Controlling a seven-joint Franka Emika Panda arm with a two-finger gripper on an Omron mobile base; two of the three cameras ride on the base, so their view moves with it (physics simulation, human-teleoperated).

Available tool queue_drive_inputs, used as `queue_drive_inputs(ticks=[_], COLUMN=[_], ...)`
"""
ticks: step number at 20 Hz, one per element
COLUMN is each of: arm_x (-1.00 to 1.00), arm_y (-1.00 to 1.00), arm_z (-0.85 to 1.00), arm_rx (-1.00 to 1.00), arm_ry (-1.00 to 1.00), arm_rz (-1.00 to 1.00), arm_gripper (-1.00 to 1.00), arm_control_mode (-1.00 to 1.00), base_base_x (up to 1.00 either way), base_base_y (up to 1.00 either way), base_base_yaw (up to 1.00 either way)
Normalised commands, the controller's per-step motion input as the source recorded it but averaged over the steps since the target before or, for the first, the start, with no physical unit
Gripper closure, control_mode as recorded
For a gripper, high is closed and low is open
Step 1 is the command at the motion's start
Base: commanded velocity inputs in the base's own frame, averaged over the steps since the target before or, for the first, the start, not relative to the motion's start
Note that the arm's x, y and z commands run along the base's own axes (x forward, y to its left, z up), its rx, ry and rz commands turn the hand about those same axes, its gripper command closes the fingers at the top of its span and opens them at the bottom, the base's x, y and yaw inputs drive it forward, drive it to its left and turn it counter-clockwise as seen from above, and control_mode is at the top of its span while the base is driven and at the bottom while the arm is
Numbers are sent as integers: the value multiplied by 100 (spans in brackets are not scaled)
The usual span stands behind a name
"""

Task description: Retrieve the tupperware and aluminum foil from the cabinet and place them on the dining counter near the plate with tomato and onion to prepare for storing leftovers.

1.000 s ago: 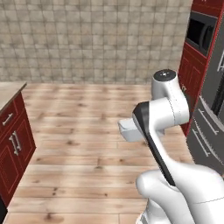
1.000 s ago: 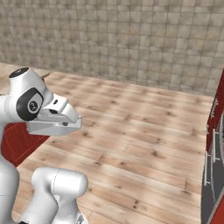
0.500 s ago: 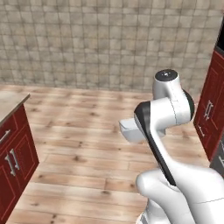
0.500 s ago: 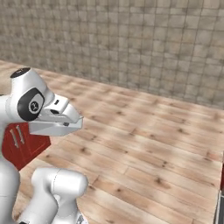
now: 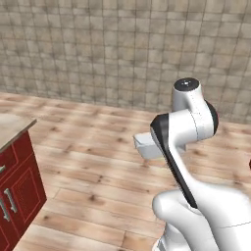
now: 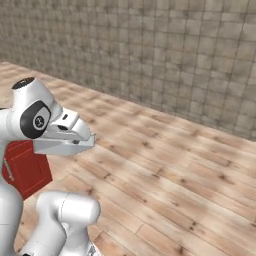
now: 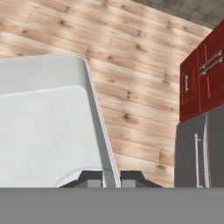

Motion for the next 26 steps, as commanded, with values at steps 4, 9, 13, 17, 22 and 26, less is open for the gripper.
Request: queue_drive_inputs(ticks=[4,9,13,17,22,26], arm_x=[0,0,0,0,0,0], arm_y=[0,0,0,0,0,0], arm_z=[0,0,0,0,0,0], arm_rx=[0,0,0,0,0,0], arm_ry=[0,0,0,0,0,0], arm_rz=[0,0,0,0,0,0], arm_gripper=[100,100,100,100,100,100], arm_control_mode=[100,100,100,100,100,100], base_base_x=[100,100,100,100,100,100], base_base_y=[-33,-24,-19,-20,-23,-32], base_base_yaw=[35,41,43,44,42,40])
